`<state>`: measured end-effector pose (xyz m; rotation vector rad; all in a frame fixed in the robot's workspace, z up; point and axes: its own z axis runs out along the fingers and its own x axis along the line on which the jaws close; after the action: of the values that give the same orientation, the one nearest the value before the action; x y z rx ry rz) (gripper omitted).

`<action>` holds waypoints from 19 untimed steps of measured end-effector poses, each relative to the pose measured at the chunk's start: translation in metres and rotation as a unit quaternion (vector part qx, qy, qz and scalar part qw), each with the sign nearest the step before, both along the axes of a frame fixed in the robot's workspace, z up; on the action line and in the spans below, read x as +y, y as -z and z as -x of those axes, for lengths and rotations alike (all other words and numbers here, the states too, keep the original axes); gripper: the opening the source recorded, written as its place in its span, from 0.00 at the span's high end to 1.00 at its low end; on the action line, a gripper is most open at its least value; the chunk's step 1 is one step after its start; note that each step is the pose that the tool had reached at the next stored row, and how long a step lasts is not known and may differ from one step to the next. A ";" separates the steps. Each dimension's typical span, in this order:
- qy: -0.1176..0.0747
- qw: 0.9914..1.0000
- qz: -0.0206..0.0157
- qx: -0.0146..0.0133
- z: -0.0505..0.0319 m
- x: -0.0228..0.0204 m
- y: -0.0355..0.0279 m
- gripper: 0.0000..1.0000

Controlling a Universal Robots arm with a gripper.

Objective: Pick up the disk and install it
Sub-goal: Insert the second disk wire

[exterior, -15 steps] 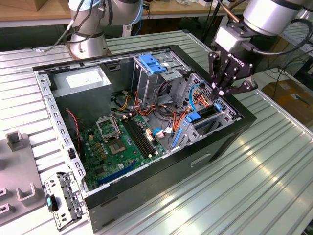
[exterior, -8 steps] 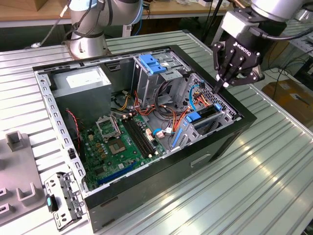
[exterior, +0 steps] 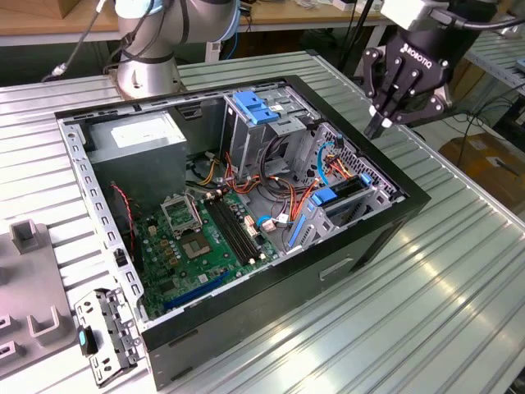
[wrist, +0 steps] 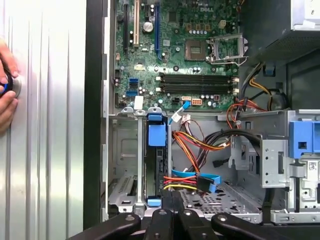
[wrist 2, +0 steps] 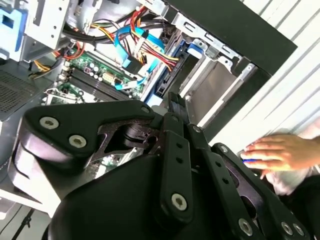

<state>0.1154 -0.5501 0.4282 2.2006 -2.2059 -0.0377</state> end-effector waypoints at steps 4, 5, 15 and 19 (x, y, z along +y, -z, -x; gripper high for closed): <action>0.000 1.000 0.018 0.000 0.0000 0.0145 -0.0002 0.89; 0.000 1.000 0.020 0.000 0.0000 0.0190 -0.0002 0.89; 0.000 0.999 0.047 0.001 0.0000 0.0642 0.0009 0.89; 0.000 0.997 0.074 0.002 0.0000 0.0754 0.0028 0.89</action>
<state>0.1154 -0.4748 0.4254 2.1204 -2.1307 0.1186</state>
